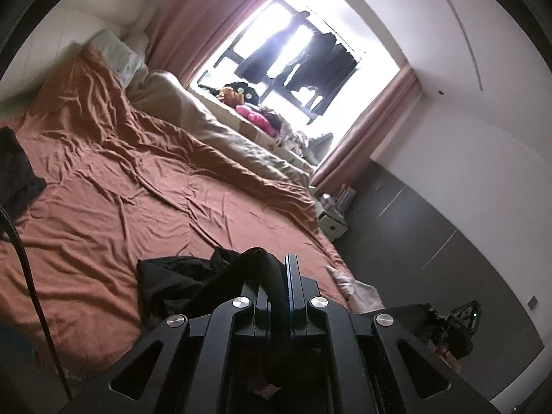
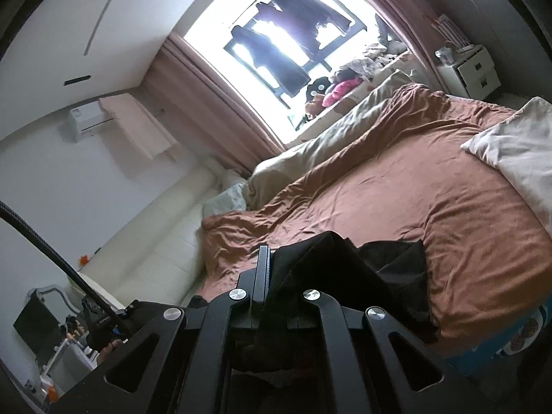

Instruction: Fold large clothes

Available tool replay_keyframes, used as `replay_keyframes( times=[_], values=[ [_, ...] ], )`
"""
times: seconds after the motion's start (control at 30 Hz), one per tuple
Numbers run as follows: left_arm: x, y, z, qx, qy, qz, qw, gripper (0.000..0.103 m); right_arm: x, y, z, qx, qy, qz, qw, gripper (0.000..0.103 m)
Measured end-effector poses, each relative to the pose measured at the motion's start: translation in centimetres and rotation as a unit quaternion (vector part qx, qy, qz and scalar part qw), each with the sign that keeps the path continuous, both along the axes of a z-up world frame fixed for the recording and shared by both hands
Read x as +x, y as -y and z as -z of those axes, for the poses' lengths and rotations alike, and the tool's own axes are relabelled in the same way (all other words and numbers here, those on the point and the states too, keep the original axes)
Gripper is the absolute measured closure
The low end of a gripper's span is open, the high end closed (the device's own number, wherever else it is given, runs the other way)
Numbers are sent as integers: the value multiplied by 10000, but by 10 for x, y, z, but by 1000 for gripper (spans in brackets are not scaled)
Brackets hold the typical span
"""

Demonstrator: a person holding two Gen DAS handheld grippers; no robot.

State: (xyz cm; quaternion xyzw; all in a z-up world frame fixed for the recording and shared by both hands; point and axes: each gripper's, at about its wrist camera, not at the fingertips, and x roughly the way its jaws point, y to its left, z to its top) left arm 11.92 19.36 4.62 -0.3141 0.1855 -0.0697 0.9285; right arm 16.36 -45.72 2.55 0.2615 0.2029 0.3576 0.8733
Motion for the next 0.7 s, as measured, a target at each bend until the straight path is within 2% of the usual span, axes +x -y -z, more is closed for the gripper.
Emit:
replay_keyframes(
  times=[0.4, 0.53, 0.7],
  values=[
    [129, -33, 1, 373, -320, -145, 9987, 97, 99, -69, -53, -485, 54, 205, 9986, 102],
    [172, -40, 13, 487, -557, -147, 9971, 97, 133, -90, -50, -688, -141, 302, 9971, 102],
    [219, -49, 59, 533, -1067, -140, 9928, 96, 179, -113, -22, -854, -726, 391, 9929, 102]
  ],
)
